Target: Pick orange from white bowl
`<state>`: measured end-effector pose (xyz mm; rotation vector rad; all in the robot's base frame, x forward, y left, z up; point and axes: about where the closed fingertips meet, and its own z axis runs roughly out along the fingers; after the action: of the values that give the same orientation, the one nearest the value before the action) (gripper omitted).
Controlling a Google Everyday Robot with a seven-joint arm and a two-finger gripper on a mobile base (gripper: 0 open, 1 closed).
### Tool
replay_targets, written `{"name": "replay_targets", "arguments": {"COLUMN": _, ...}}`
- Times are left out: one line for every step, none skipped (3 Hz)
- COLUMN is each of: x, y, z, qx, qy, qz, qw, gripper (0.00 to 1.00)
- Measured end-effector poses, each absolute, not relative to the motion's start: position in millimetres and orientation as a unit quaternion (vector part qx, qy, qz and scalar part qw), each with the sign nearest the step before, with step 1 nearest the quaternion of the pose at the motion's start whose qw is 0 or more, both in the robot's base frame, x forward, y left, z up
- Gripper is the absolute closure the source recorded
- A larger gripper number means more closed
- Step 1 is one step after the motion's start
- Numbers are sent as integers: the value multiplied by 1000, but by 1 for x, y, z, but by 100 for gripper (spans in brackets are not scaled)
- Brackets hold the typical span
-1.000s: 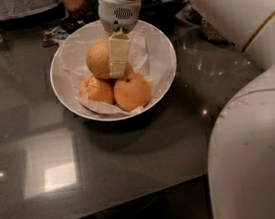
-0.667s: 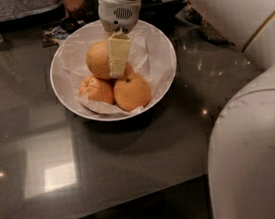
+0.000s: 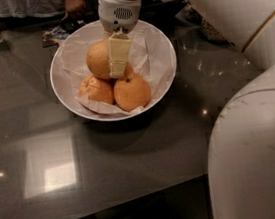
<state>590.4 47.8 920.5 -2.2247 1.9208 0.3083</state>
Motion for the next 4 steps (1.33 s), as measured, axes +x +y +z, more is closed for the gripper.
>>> {"name": "replay_targets", "arguments": {"x": 590, "y": 48, "z": 920, "qx": -750, "qy": 647, "qz": 104, "qw": 93, "gripper": 100}}
{"name": "replay_targets", "arguments": {"x": 590, "y": 48, "z": 920, "qx": -750, "qy": 647, "qz": 104, "qw": 93, "gripper": 81}}
{"name": "replay_targets", "arguments": {"x": 590, "y": 48, "z": 926, "qx": -750, "qy": 647, "qz": 104, "qw": 93, "gripper": 58}}
{"name": "replay_targets", "arguments": {"x": 590, "y": 48, "z": 921, "qx": -750, "qy": 647, "qz": 104, "qw": 93, "gripper": 35}}
